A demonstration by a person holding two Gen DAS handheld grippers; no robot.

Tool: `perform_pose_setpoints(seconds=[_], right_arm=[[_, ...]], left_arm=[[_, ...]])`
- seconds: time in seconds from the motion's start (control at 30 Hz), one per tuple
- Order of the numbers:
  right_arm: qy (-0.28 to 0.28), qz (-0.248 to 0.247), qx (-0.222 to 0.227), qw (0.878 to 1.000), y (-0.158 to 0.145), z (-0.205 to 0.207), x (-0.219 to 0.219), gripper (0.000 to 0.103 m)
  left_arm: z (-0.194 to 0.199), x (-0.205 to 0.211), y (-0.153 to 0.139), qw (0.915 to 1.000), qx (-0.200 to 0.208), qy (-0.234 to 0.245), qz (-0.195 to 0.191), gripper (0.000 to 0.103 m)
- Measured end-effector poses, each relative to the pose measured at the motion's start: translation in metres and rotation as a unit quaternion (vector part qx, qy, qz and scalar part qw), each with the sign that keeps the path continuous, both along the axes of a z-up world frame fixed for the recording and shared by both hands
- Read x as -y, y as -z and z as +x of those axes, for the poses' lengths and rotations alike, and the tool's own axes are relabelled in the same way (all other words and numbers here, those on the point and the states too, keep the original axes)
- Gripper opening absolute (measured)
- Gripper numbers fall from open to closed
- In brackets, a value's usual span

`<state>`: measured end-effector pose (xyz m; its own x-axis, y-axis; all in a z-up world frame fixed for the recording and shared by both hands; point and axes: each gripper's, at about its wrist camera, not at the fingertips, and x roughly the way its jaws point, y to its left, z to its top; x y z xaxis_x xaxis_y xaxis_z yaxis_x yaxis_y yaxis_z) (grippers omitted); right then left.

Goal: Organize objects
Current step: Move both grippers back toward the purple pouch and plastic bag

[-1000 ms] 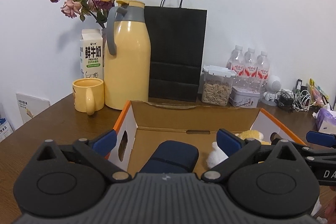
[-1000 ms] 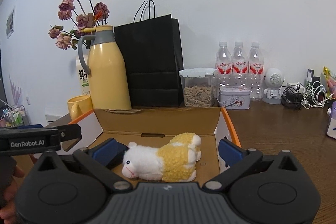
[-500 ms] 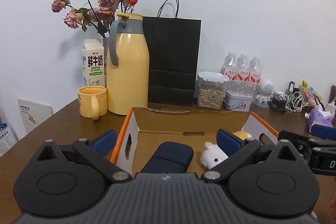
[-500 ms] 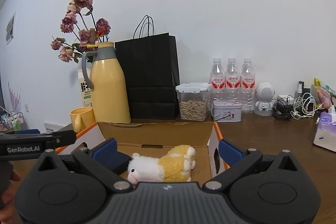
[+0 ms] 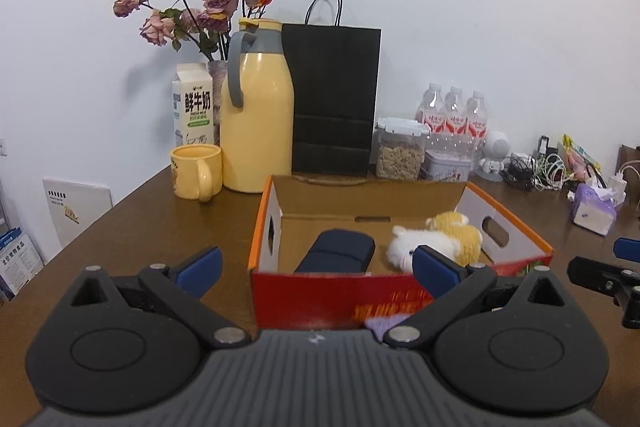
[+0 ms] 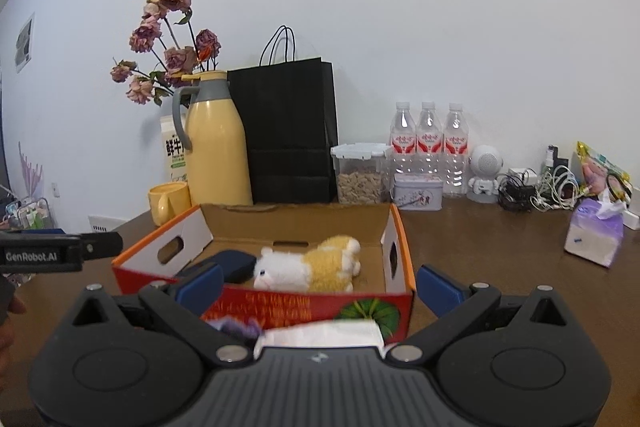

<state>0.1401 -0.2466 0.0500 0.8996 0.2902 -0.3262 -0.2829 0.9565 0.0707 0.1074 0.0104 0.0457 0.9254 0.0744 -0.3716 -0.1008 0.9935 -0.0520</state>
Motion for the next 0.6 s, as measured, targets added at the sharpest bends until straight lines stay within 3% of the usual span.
perform_pose_setpoints(seconds=[0.33, 0.6], right_arm=[[0.007, -0.004, -0.042, 0.999, 0.029, -0.034, 0.016, 0.103], [0.008, -0.011, -0.098, 0.995, 0.059, -0.025, 0.014, 0.103]], left_arm=[[-0.033, -0.008, 0.019, 0.9994, -0.033, 0.002, -0.007, 0.103], [-0.039, -0.013, 0.034, 0.9978, -0.065, -0.001, -0.014, 0.103]])
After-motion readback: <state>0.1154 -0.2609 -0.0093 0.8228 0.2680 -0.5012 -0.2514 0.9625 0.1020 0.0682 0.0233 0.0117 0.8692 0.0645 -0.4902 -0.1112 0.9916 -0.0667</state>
